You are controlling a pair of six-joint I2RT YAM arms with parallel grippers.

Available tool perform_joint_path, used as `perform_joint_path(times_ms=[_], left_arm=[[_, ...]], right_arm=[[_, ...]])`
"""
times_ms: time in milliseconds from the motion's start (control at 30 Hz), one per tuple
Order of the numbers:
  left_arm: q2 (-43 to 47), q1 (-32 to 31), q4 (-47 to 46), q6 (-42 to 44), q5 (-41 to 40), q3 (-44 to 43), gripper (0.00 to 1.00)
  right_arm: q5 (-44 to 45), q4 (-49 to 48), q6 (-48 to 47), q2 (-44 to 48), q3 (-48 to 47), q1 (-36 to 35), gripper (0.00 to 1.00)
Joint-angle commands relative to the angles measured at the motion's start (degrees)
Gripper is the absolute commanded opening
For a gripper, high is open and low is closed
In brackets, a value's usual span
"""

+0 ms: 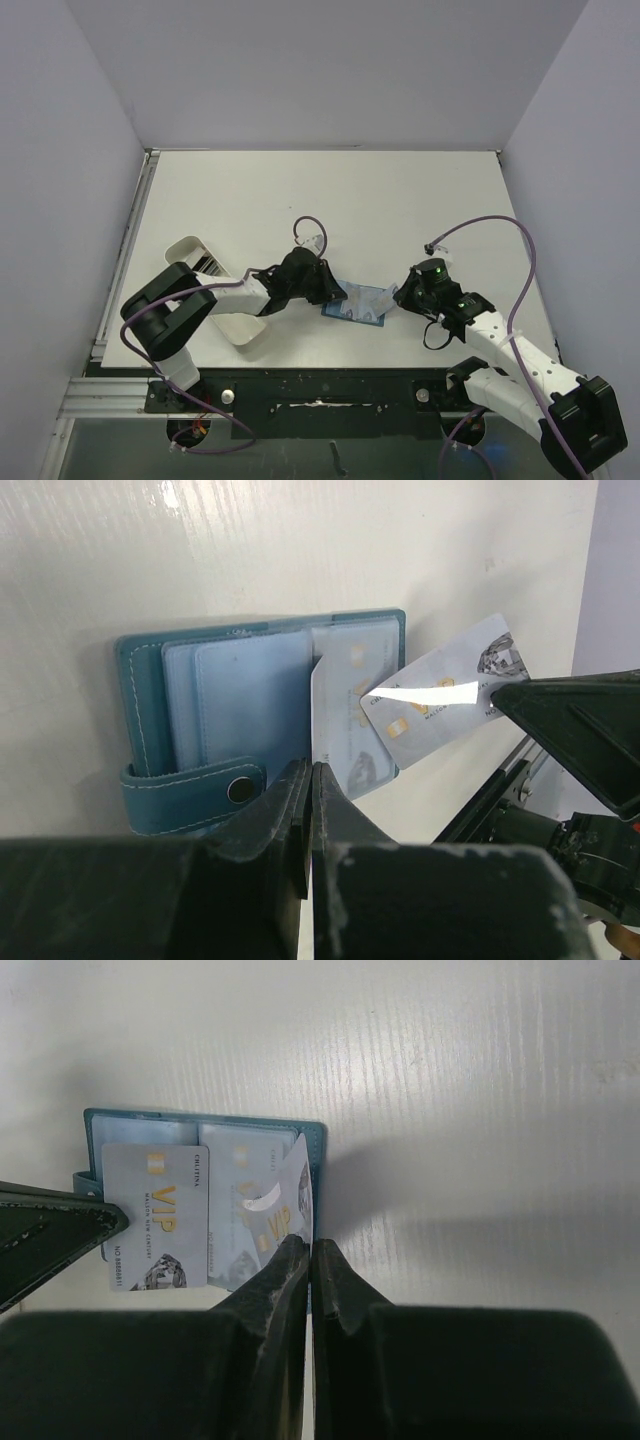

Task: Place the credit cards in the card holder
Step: Insert the credit card into the card holder.

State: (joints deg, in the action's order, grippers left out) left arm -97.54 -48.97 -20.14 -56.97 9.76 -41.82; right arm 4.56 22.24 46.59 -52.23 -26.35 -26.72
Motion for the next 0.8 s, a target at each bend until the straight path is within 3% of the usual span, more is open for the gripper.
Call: perform_joint_path(times_ms=[0,767], left_arm=[[-0.2,0.3,1.9,2.2,-2.0,-2.8,0.0],[-5.6,0.1,0.1,2.4,-0.5,-4.9,0.0]], right_arm=[[3.0,1.0,-1.5,-0.2,-0.8,-0.4,0.0],[3.2,1.9,-0.8,0.1,-1.0,-1.0,0.0]])
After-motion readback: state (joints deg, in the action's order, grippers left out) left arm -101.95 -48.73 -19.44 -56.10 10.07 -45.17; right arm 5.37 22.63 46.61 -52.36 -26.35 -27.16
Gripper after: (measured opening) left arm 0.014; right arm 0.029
